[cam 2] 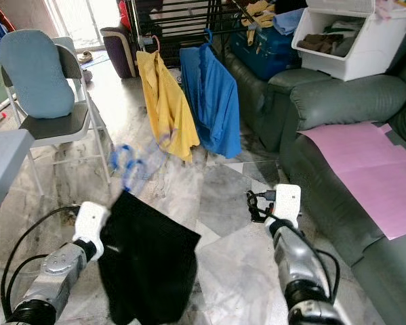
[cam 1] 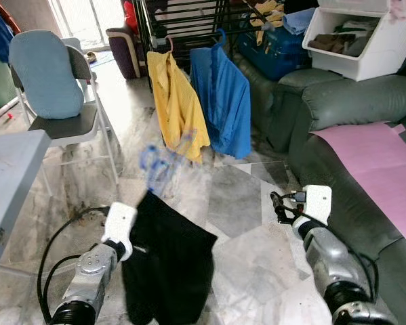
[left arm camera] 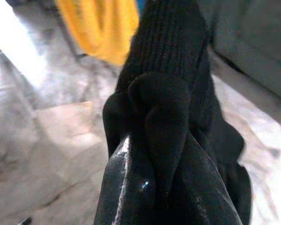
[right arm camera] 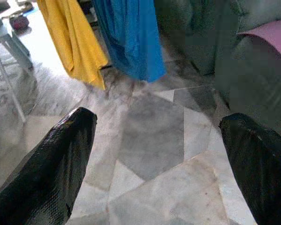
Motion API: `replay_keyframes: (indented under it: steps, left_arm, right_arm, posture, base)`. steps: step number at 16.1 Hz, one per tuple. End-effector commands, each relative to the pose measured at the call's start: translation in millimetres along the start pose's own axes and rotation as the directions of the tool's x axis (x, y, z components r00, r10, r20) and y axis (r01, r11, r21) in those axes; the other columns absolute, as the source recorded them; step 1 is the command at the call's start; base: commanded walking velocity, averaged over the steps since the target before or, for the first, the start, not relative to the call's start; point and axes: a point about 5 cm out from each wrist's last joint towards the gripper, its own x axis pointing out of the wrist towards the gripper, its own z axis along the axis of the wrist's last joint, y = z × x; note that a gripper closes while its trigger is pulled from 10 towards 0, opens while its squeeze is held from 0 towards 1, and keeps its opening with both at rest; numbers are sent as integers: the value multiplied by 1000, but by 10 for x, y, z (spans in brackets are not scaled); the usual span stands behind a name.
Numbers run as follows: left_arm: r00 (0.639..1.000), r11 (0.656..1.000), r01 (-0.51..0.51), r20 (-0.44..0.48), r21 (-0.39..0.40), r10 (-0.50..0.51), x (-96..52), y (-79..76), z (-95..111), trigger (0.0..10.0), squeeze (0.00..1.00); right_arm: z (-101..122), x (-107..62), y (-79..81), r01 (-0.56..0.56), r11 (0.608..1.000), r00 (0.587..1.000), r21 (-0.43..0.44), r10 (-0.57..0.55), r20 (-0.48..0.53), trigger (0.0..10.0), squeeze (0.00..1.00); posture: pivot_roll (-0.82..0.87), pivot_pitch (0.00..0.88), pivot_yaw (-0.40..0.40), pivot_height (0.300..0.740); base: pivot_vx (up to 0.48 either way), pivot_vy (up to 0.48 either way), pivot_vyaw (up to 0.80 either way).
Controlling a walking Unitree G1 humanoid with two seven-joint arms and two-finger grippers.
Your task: Hang hanger
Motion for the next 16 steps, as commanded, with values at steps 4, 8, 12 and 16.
replay_keyframes:
  steps: [4,8,12,16]
  left_arm:
    - [961,961,-272,44,-54,274,-34,186,77,4471,0]
    - [948,948,-317,-30,-30,316,-247,284,-186,10000,0]
    - [953,952,-301,-48,-53,298,-278,222,-264,10000,0]
    - [956,956,-293,-38,-21,292,-245,193,-220,10000,0]
  right_arm:
    - [72,-54,197,-4,1000,993,-11,5,118,10000,0]
    - [-8,-172,175,26,999,992,21,-29,123,10000,0]
    - [-186,-304,146,17,1000,999,-5,-17,45,10000,0]
    - [-119,-301,152,-4,1000,999,-16,4,51,10000,0]
  posture:
    - [-84,0,57,740]
    - [-94,0,60,740]
    - [-102,0,52,740]
    - [-114,0,46,740]
  base:
    - [0,0,0]
    - [0,0,0]
    - [0,0,0]
    - [0,0,528]
